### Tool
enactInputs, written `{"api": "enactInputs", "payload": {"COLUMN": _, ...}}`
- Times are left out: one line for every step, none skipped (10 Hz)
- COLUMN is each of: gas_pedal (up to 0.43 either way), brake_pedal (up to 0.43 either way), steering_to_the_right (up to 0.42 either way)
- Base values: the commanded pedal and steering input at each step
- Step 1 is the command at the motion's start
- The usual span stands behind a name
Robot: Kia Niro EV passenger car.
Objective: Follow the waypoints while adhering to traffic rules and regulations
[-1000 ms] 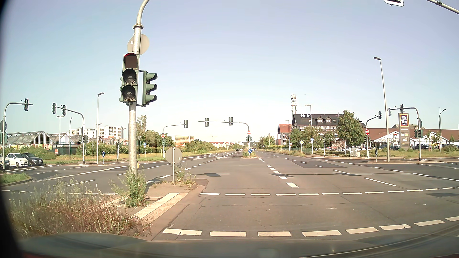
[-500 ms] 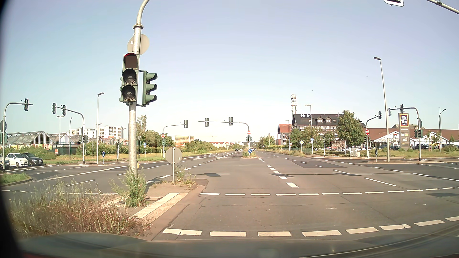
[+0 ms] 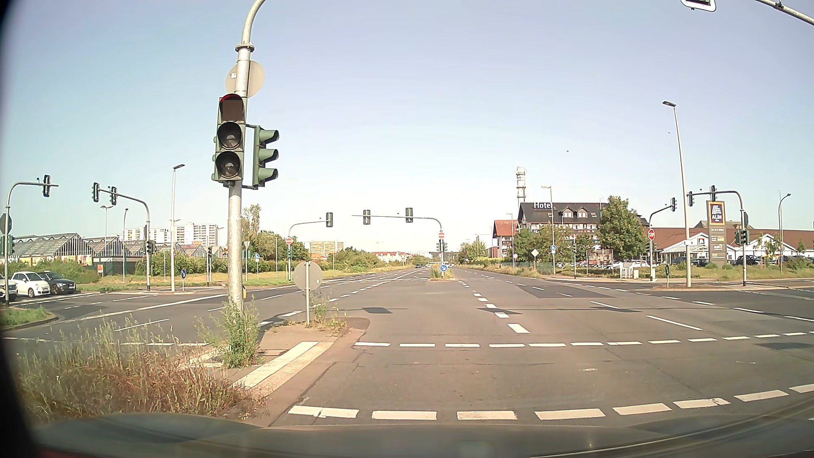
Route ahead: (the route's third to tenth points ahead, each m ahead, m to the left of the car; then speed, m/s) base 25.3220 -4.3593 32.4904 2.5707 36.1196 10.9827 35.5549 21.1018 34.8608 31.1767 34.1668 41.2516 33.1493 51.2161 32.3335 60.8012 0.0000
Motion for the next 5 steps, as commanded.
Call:
{"api": "enactInputs", "payload": {"gas_pedal": 0.000, "brake_pedal": 0.293, "steering_to_the_right": -0.002}}
{"api": "enactInputs", "payload": {"gas_pedal": 0.000, "brake_pedal": 0.293, "steering_to_the_right": -0.002}}
{"api": "enactInputs", "payload": {"gas_pedal": 0.000, "brake_pedal": 0.293, "steering_to_the_right": -0.001}}
{"api": "enactInputs", "payload": {"gas_pedal": 0.000, "brake_pedal": 0.293, "steering_to_the_right": -0.002}}
{"api": "enactInputs", "payload": {"gas_pedal": 0.000, "brake_pedal": 0.299, "steering_to_the_right": -0.001}}
